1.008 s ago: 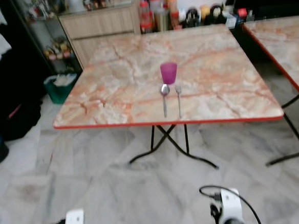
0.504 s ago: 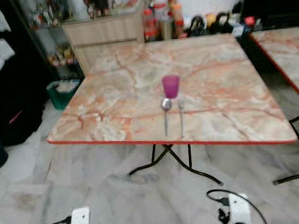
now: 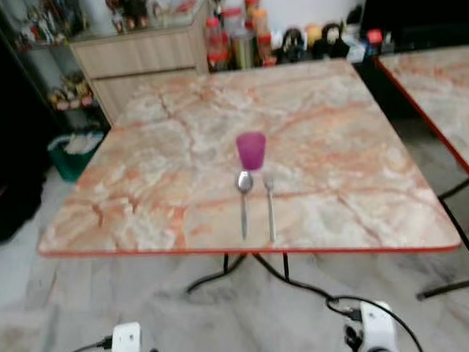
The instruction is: Setting the table
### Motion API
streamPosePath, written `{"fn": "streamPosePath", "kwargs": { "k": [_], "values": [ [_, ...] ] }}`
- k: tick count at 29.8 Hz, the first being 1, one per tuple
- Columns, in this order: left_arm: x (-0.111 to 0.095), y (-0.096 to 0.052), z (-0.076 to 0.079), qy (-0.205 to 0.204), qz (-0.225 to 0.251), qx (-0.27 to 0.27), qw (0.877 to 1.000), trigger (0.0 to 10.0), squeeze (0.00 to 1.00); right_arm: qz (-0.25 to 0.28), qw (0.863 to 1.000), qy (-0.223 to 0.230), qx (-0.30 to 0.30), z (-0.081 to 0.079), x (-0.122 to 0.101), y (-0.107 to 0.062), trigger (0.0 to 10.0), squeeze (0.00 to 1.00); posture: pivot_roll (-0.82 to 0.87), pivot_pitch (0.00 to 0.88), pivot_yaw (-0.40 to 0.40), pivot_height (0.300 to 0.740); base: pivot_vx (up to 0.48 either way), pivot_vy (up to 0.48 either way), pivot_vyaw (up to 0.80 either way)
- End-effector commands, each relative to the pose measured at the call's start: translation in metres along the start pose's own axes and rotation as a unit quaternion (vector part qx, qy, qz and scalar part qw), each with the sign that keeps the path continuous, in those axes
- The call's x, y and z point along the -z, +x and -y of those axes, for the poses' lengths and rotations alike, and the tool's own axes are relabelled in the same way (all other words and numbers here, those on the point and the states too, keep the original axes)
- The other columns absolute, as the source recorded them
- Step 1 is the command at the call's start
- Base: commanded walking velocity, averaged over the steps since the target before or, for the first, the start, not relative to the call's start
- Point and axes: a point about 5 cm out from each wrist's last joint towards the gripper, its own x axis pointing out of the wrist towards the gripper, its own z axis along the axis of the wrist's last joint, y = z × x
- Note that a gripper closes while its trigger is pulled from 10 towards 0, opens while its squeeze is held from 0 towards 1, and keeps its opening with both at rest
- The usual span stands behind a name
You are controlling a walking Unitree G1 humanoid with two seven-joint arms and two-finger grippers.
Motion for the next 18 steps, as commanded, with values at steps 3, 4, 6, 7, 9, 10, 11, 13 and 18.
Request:
{"fn": "streamPosePath", "kwargs": {
  "k": [3,4,6,7,9,10,11,13,18],
  "values": [
    [0.0011,-0.0009,-0.0057,0.005,-0.004,-0.005,1.000,10.0,0.00,-0.002,1.000,-0.002,0.000,0.0005,0.0008,-0.0002,10.0,0.00,0.07,0.000,0.095,0.740,0.000,0.000,0.00],
    [0.0007,-0.0008,-0.0057,0.005,-0.004,-0.005,1.000,10.0,0.00,-0.002,1.000,-0.001,0.000,0.0003,0.0008,-0.0002,10.0,0.00,0.07,0.000,0.095,0.740,0.000,0.000,0.00],
    [0.0002,-0.0005,-0.0057,0.004,-0.004,-0.006,1.000,10.0,0.00,-0.001,1.000,0.000,0.001,0.0001,0.0008,-0.0002,10.0,0.00,0.07,0.000,0.095,0.740,0.000,0.000,0.00],
    [-0.0004,-0.0003,-0.0056,0.003,-0.004,-0.007,1.000,10.0,0.00,-0.001,1.000,0.001,0.001,0.0000,0.0008,-0.0002,10.0,0.00,0.07,0.000,0.095,0.740,0.000,0.000,0.00],
    [-0.0004,-0.0003,-0.0056,0.002,-0.004,-0.006,1.000,10.0,0.00,-0.001,1.000,0.001,0.001,-0.0001,0.0009,-0.0002,10.0,0.00,0.07,0.000,0.095,0.740,0.000,0.000,0.00],
    [-0.0003,-0.0003,-0.0059,0.001,-0.005,-0.007,1.000,10.0,0.00,-0.002,1.000,0.002,0.002,0.0000,0.0018,-0.0004,10.0,0.00,0.07,0.000,0.100,0.740,0.000,0.000,0.00],
    [-0.0002,-0.0003,-0.0062,0.000,-0.006,-0.007,1.000,10.0,0.00,-0.003,1.000,0.003,0.003,0.0000,0.0026,-0.0006,10.0,0.00,0.07,0.000,0.099,0.740,0.000,0.000,0.00],
    [-0.0001,-0.0003,-0.0064,-0.001,-0.006,-0.007,1.000,10.0,0.00,-0.004,1.000,0.004,0.004,0.0002,0.0036,-0.0009,10.0,0.00,0.07,0.000,0.099,0.740,0.000,0.000,0.00],
    [0.0000,-0.0004,-0.0070,-0.002,-0.006,-0.008,1.000,10.0,0.00,-0.005,1.000,0.004,0.005,0.0002,0.0044,-0.0010,10.0,0.00,0.07,0.000,0.102,0.740,0.000,0.000,0.00]
  ]
}}
